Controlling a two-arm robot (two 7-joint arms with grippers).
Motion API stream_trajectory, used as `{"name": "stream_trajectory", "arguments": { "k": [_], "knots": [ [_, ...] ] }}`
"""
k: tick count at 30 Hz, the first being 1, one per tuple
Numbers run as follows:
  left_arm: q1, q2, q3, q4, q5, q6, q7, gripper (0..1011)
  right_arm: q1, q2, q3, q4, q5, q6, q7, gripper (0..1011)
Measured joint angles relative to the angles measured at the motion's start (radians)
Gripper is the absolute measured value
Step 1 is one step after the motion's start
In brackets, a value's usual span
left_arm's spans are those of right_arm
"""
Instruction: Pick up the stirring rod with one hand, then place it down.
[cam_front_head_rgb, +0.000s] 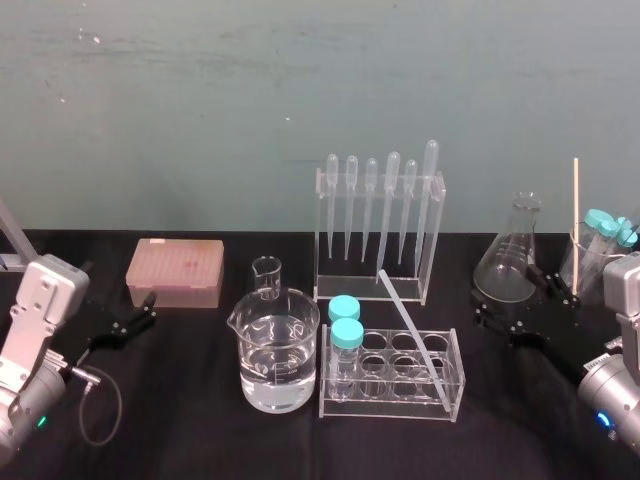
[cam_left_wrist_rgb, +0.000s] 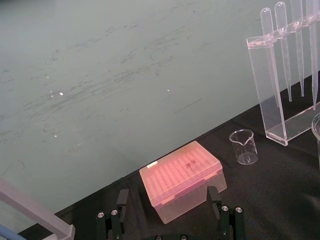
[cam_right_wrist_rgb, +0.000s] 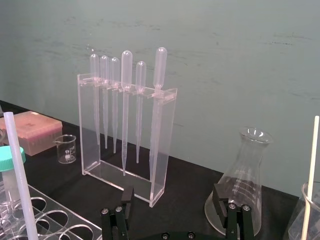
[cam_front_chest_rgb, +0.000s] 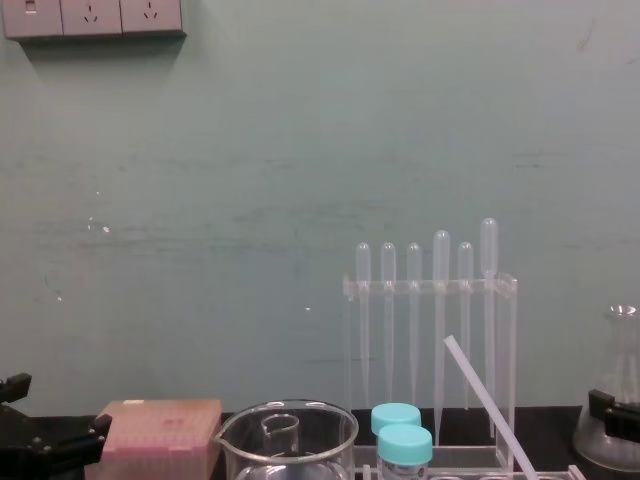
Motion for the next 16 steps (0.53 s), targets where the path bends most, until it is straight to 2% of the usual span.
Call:
{"name": "stream_trajectory", "arguments": {
  "k": [16],
  "knots": [
    [0.000,0.000,0.000,0.000,0.000,0.000,0.000,1000,0.000,0.000,0.000,0.000,0.000,-0.001,0.001,1003]
  ]
}}
